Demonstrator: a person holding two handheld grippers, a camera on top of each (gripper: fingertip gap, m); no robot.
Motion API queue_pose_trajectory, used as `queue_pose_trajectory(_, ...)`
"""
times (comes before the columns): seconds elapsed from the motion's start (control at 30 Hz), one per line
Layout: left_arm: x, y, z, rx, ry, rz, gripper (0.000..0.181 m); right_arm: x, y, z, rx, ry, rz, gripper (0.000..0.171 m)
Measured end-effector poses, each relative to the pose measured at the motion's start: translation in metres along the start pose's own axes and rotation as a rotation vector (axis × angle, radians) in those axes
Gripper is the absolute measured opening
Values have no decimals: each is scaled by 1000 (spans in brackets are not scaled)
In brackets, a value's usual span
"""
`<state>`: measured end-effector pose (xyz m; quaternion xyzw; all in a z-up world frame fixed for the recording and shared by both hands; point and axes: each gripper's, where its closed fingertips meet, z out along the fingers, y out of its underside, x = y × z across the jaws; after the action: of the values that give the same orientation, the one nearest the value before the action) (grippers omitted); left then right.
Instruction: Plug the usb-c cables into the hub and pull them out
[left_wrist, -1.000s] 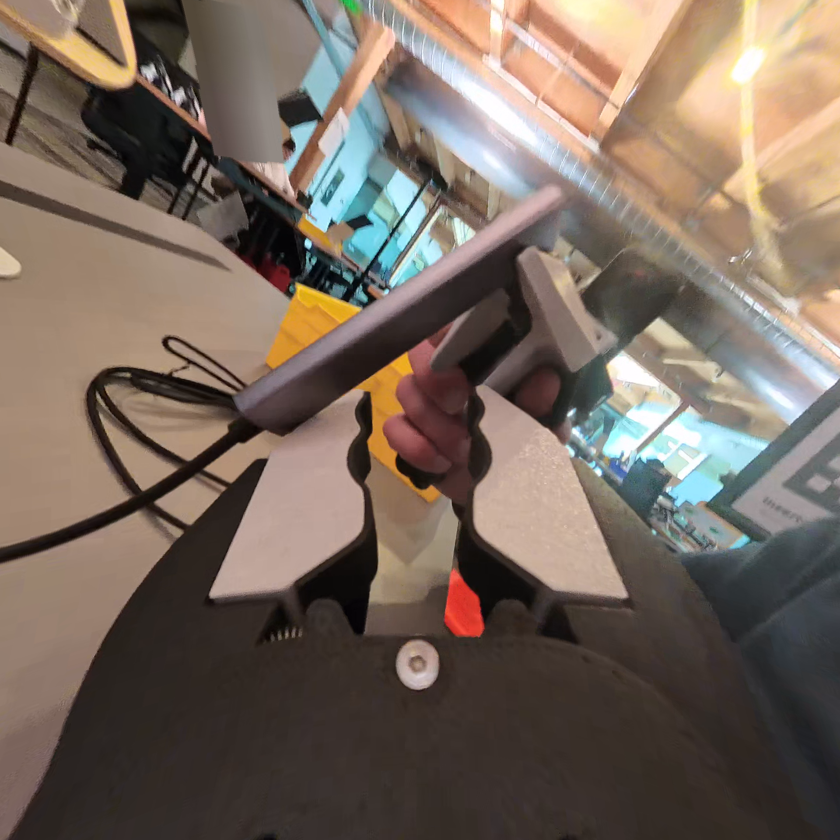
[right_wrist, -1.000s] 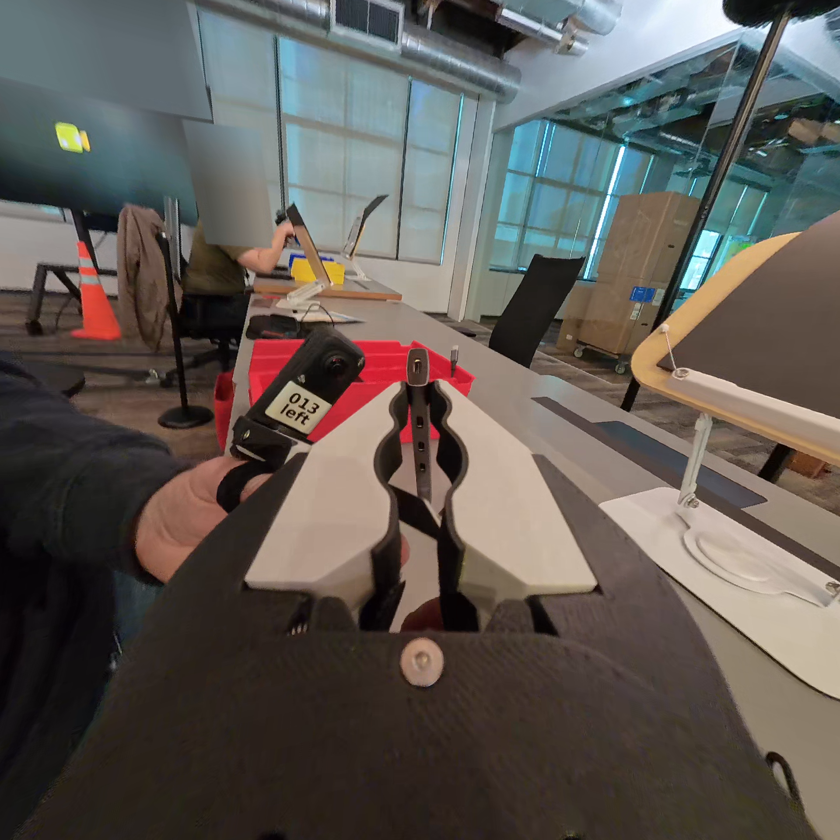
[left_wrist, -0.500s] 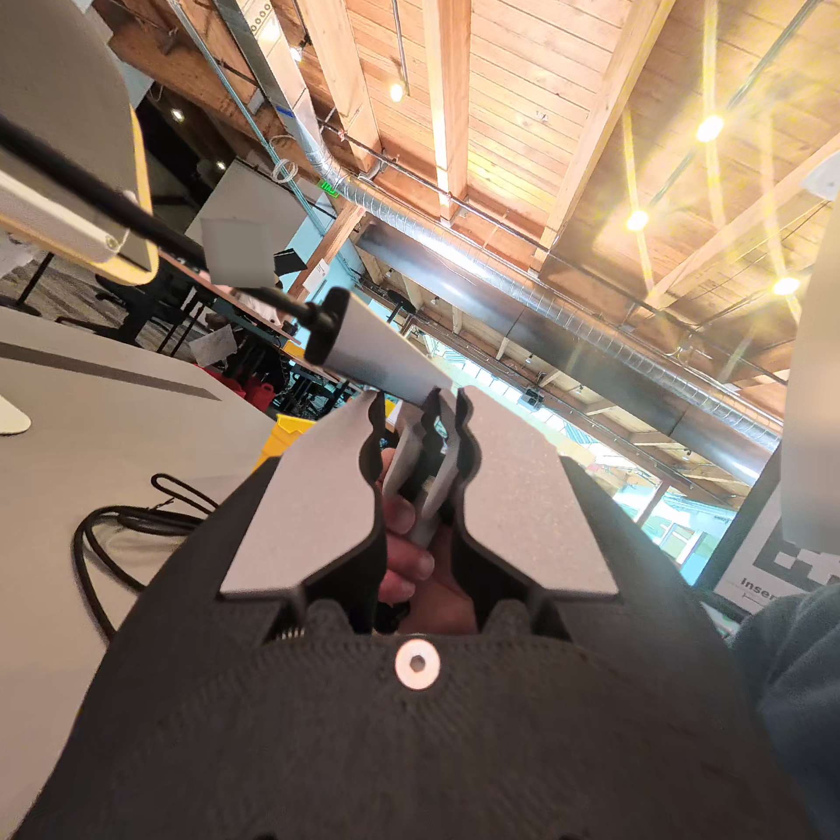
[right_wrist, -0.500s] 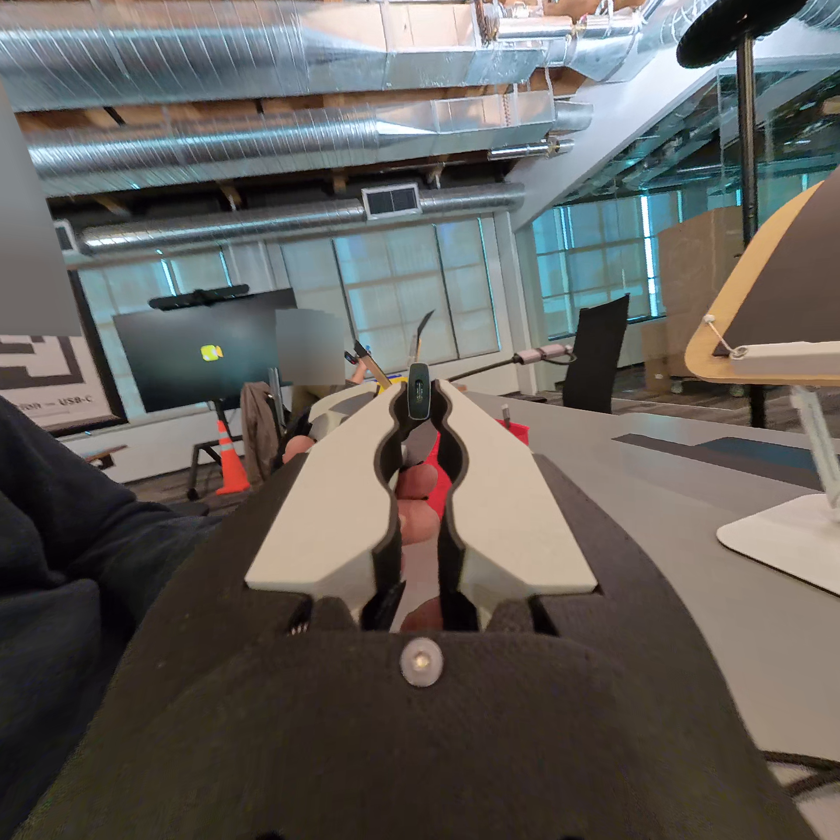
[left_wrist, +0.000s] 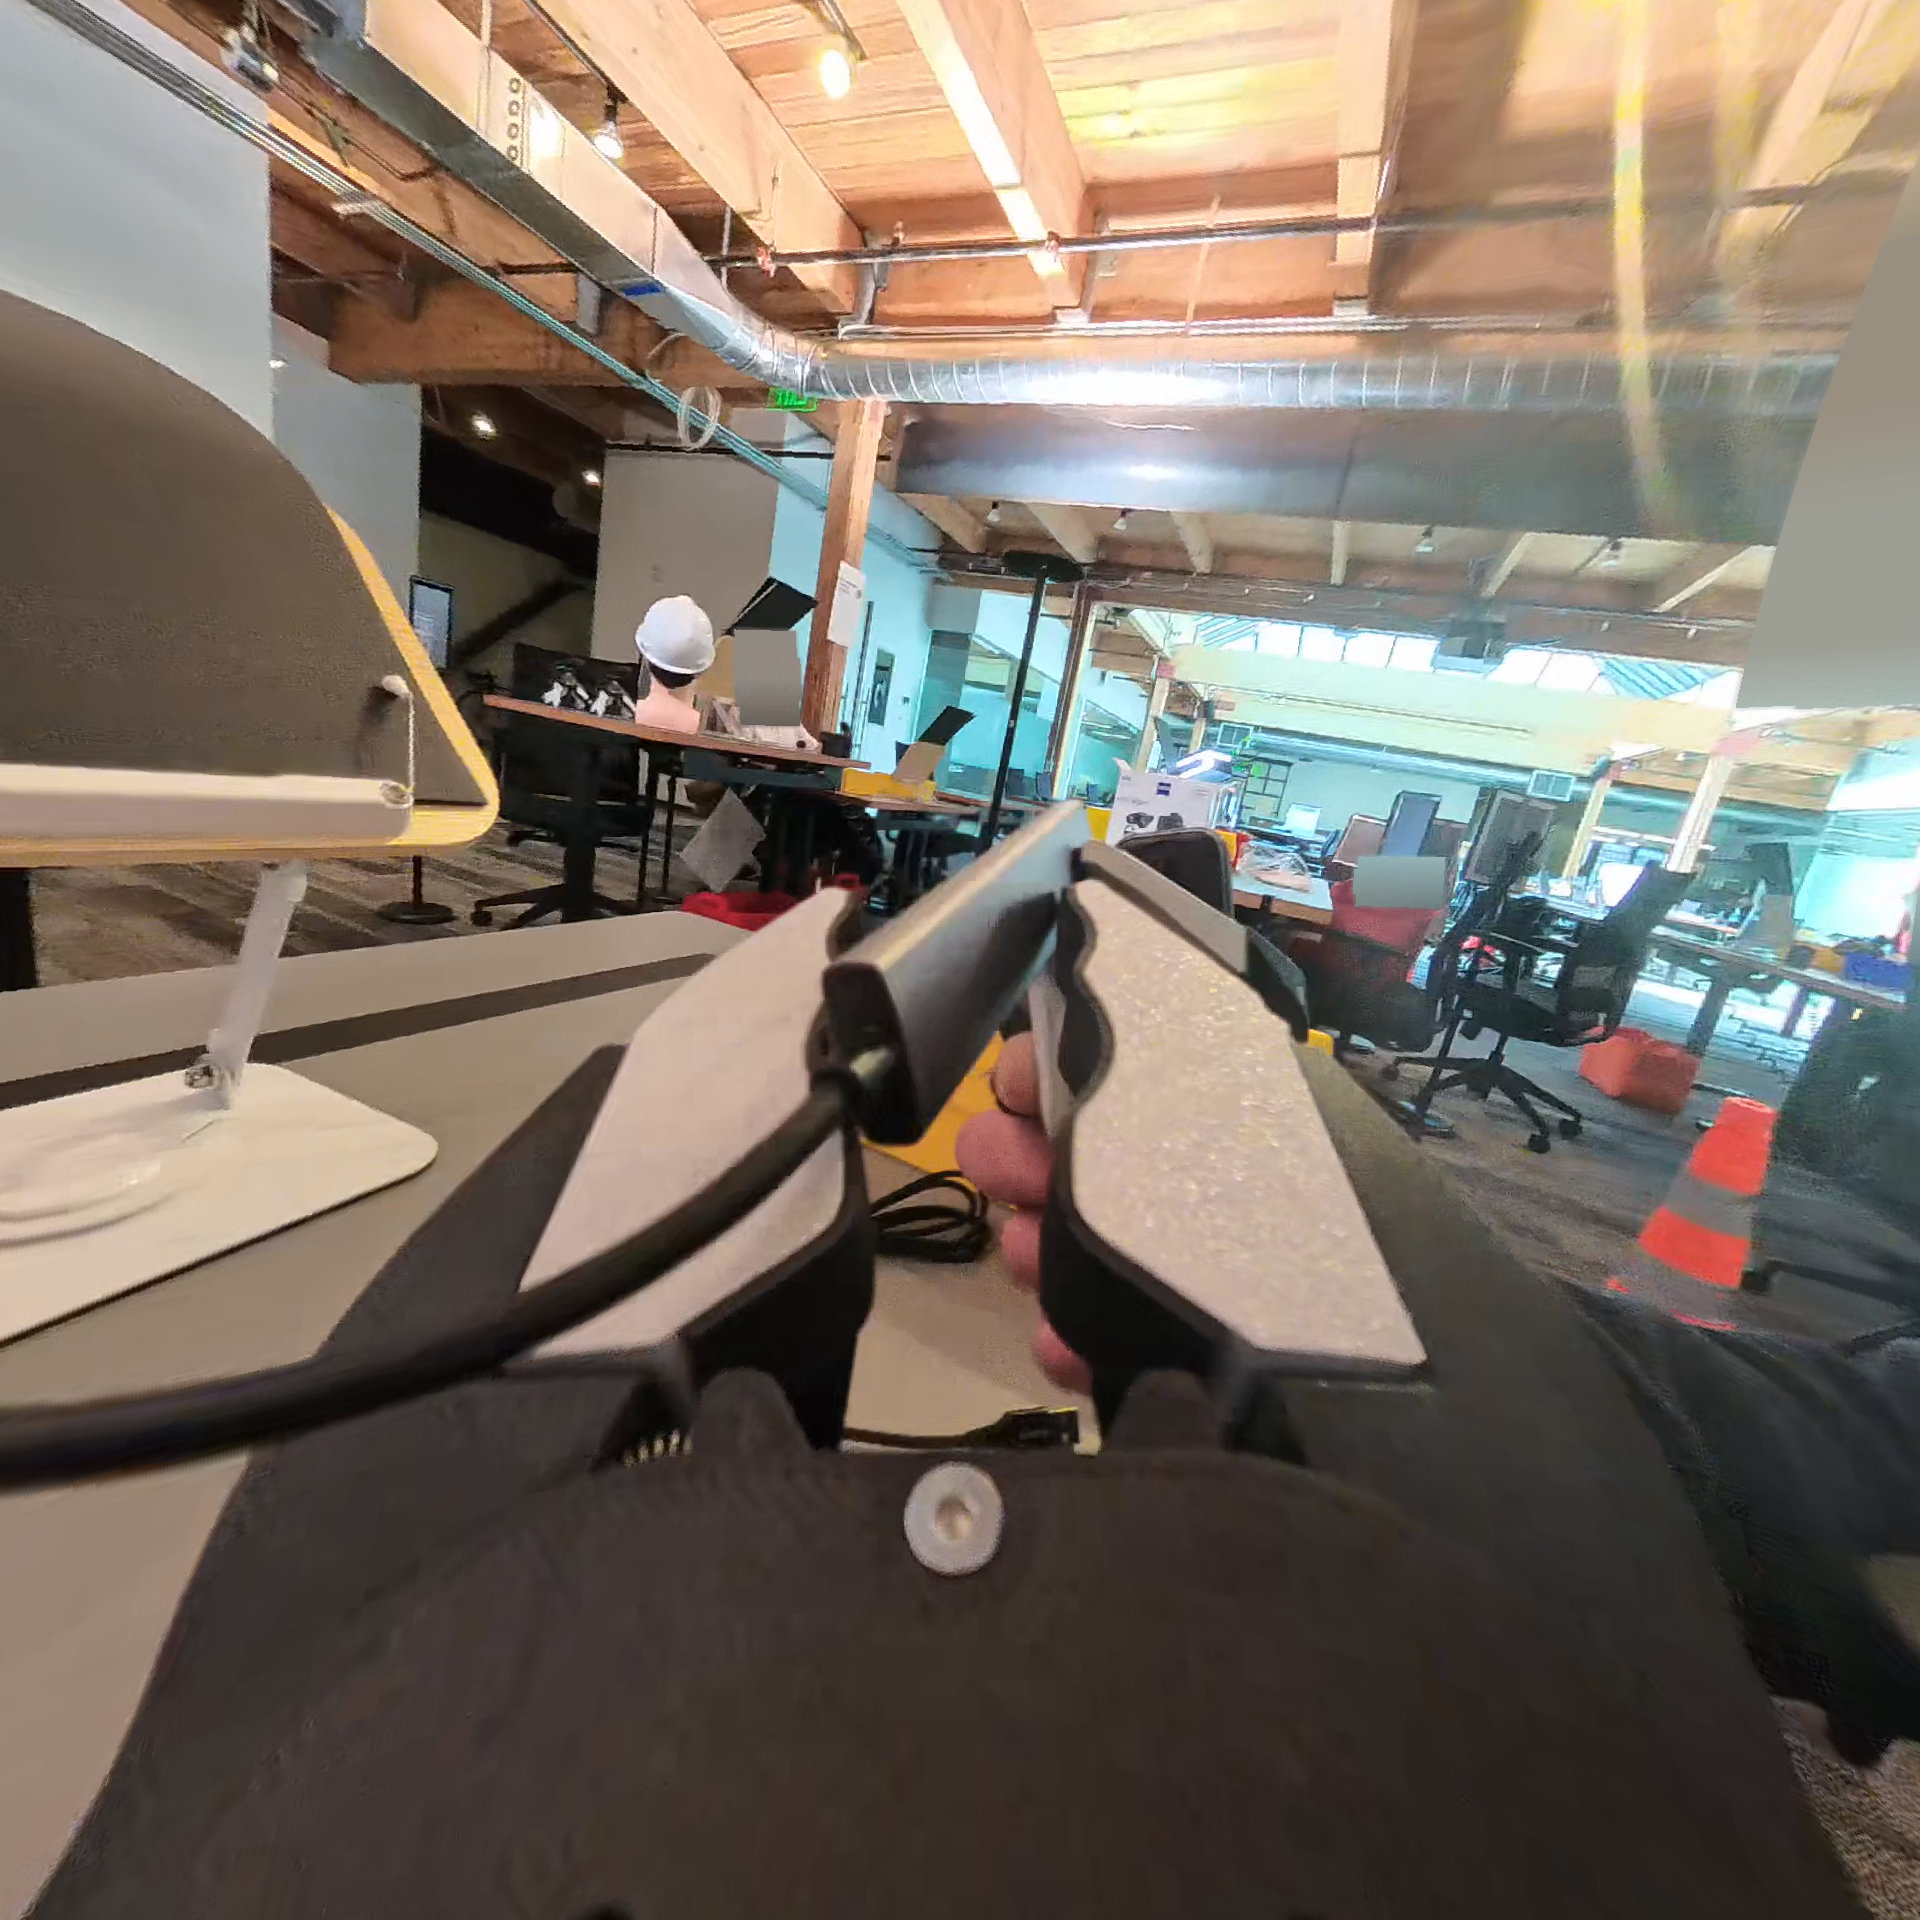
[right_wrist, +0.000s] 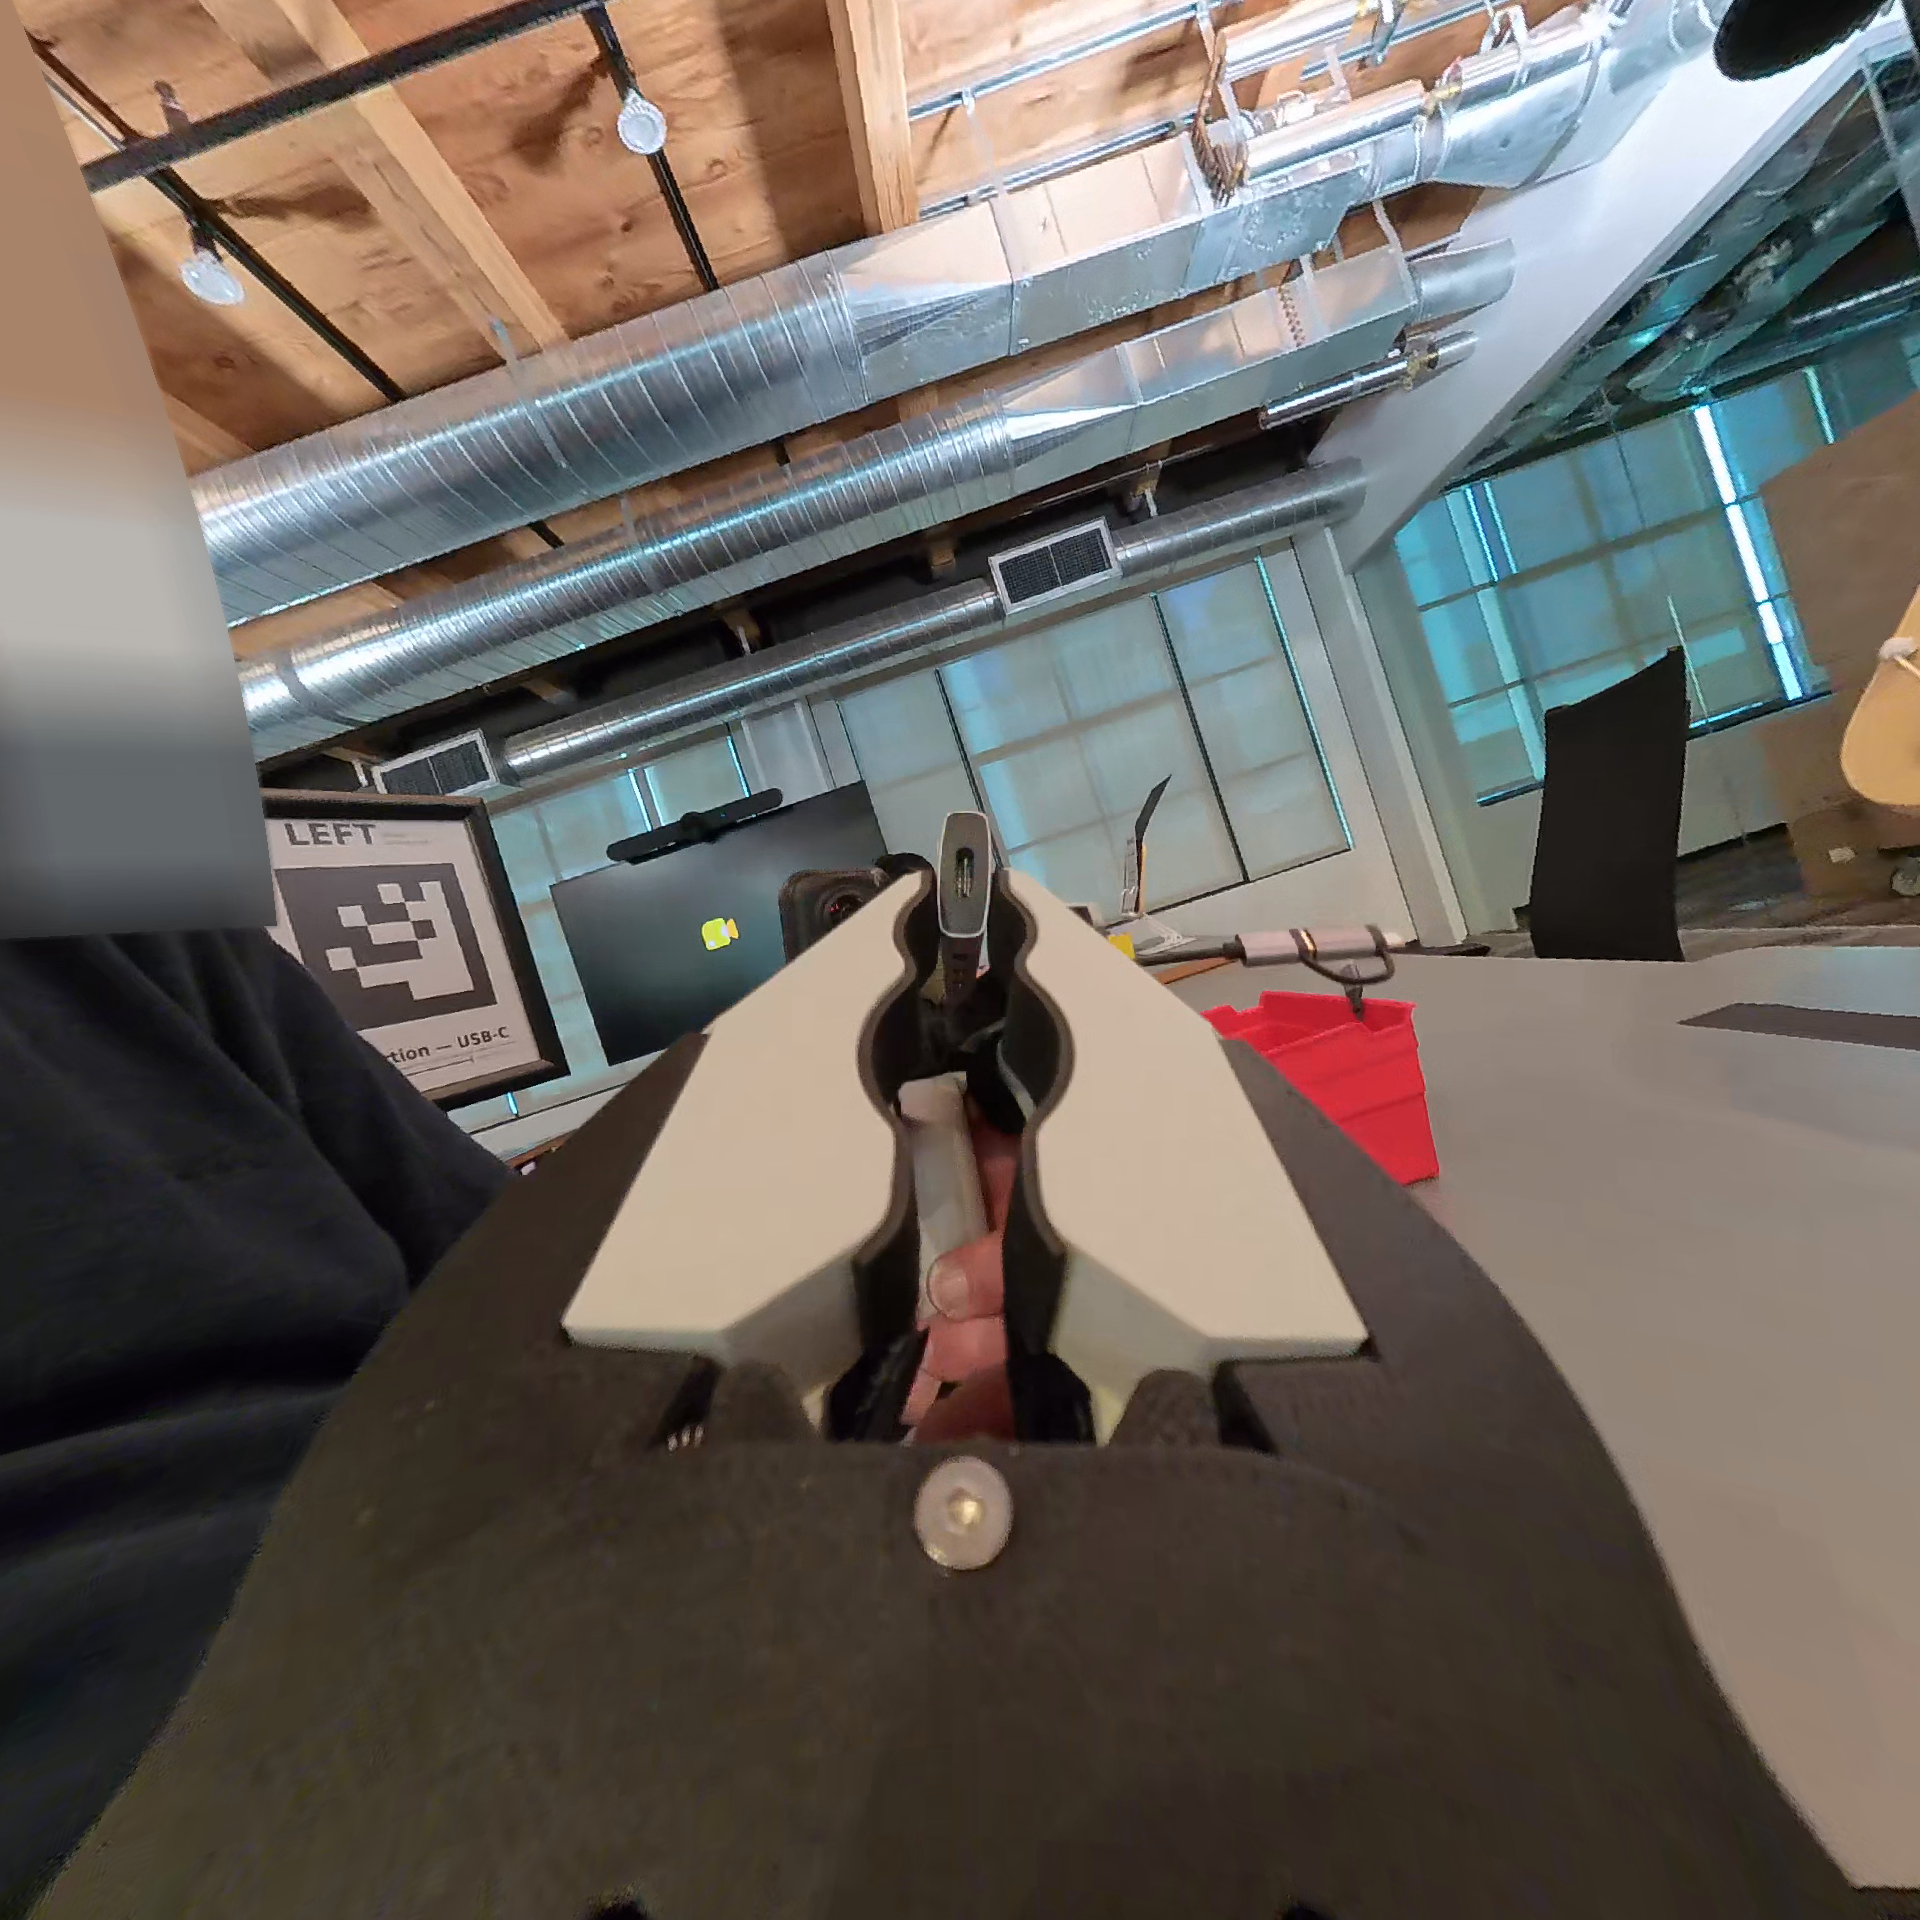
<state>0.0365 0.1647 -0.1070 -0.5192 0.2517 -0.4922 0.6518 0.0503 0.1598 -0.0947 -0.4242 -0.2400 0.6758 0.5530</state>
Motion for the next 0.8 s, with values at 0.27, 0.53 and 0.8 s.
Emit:
queue_pose_trajectory(0.27, 14, -1, -1, -19, 111, -44, 13, -2, 5, -5, 4, -62, 77, 6)
queue_pose_trajectory(0.53, 32, 0, 1, -78, 225, -52, 13, -16, 18, 1, -95, -146, 79, 6)
queue_pose_trajectory(0.8, 28, 1, -5, -129, 179, 75, 10, -12, 24, 2, -210, -89, -33, 12)
